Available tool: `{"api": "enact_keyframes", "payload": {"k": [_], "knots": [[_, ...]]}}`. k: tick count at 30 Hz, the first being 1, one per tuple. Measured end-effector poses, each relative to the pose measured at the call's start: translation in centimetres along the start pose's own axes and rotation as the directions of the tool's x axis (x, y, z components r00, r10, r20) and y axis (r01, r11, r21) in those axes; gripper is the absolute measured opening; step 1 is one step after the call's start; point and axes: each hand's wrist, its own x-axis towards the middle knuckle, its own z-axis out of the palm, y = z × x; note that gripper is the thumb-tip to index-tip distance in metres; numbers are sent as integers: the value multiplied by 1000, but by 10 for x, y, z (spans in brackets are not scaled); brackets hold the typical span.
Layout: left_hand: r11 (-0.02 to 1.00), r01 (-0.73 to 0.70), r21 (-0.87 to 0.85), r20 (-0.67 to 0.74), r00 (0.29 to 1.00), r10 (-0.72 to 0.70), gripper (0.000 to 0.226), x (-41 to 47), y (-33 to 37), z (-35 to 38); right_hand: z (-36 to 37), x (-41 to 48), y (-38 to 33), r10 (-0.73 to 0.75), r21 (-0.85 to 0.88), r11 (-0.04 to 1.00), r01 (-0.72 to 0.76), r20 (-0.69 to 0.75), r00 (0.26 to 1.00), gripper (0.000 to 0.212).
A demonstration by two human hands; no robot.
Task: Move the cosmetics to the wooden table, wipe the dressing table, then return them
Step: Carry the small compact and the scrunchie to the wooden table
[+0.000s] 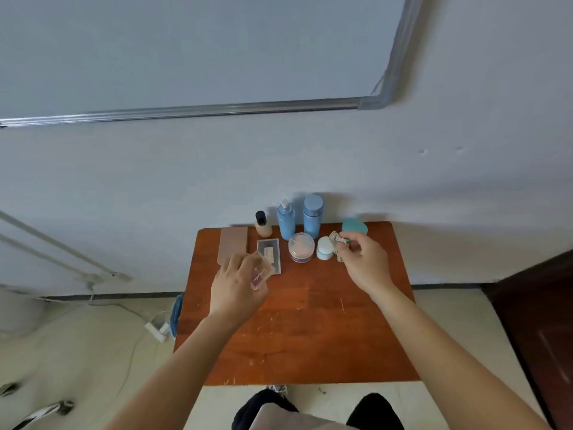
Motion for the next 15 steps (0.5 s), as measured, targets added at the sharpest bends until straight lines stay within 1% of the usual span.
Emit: {"api": "enact_keyframes", "payload": {"k": [3,5,7,8,9,10,11,12,13,15], "knots": [[1000,17,26,156,988,-21,51,14,-41,17,39,10,6,140,1,990,-140,27,990,24],[999,30,43,243,969,-40,52,22,-65,27,65,14,11,265,103,957,-272,76,961,20],[997,53,52,317,946,-67,54,29,-82,36,88,16,17,403,250,868,-429,149,903,21],[997,58,56,349,934,-74,56,32,-89,41,98,16,22,480,299,805,-512,178,859,22],[997,59,56,377,923,-75,57,34,-94,46,107,14,28,549,313,750,-583,199,812,24],[997,54,55,402,913,-72,58,36,-99,51,115,12,34,603,299,708,-640,214,768,26],[997,45,55,425,903,-65,59,36,-102,56,122,8,40,644,261,687,-678,215,735,28],[998,34,53,445,894,-54,60,37,-105,60,128,5,46,665,201,692,-693,196,721,30],[999,21,47,462,886,-41,61,38,-107,64,134,2,50,667,136,714,-687,168,726,32],[1000,-10,26,488,873,-4,62,42,-113,72,140,-1,54,636,43,762,-646,133,760,36]]}}
